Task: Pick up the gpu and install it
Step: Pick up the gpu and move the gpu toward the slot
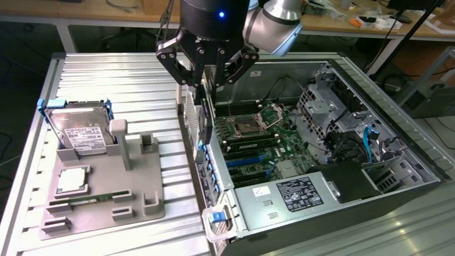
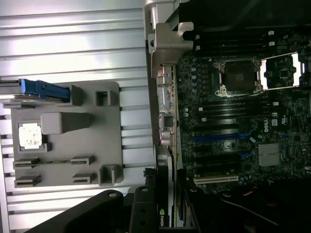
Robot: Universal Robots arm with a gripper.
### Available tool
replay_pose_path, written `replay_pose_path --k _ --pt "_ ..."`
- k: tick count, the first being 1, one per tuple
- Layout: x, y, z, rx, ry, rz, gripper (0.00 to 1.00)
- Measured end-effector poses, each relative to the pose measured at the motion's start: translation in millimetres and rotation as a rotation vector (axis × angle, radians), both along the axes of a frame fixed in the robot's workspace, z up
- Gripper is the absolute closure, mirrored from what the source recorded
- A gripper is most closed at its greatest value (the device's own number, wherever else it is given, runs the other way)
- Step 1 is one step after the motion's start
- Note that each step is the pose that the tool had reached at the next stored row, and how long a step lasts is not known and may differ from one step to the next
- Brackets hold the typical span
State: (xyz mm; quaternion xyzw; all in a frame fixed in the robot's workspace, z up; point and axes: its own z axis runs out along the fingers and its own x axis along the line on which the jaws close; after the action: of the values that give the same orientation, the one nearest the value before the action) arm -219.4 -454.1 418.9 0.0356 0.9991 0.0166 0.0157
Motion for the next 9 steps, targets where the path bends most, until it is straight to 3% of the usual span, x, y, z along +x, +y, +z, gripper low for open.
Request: replay_pose_path --k 9 --pt "11.9 0.0 0.0 0.0000 0.0004 0.000 0.73"
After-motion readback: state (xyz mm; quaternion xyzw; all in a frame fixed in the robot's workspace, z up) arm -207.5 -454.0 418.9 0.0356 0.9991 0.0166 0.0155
